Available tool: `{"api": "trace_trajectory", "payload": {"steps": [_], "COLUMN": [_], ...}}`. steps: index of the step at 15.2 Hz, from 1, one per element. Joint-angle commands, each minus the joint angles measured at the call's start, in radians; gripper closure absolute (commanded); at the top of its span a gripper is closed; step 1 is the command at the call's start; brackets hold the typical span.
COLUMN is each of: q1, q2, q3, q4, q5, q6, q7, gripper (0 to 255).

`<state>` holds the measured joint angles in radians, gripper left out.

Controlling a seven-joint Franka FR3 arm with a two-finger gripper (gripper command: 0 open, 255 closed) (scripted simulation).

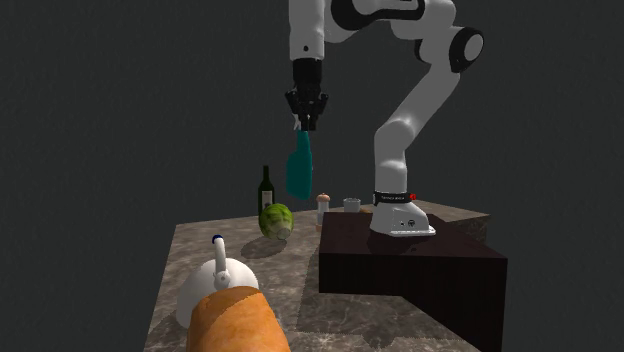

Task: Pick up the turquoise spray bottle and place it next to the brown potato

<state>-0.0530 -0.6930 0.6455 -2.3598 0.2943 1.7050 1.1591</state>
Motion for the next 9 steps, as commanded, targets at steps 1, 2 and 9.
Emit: {"api": "trace_trajectory", "payload": {"steps": [1,2,9], "q1": [-0.002,-0.004,-0.013], "q2": [-0.001,-0.001,0.008], "q3": [-0.011,-0.015,-0.039], "q4": [0.026,0.039,0.135], "q5": [-0.007,-0.010,-0.031], "q6": [-0.028,-0.041,-0.130], "q7": [-0.003,-0.003,-0.003], "gripper": [255,255,255]}}
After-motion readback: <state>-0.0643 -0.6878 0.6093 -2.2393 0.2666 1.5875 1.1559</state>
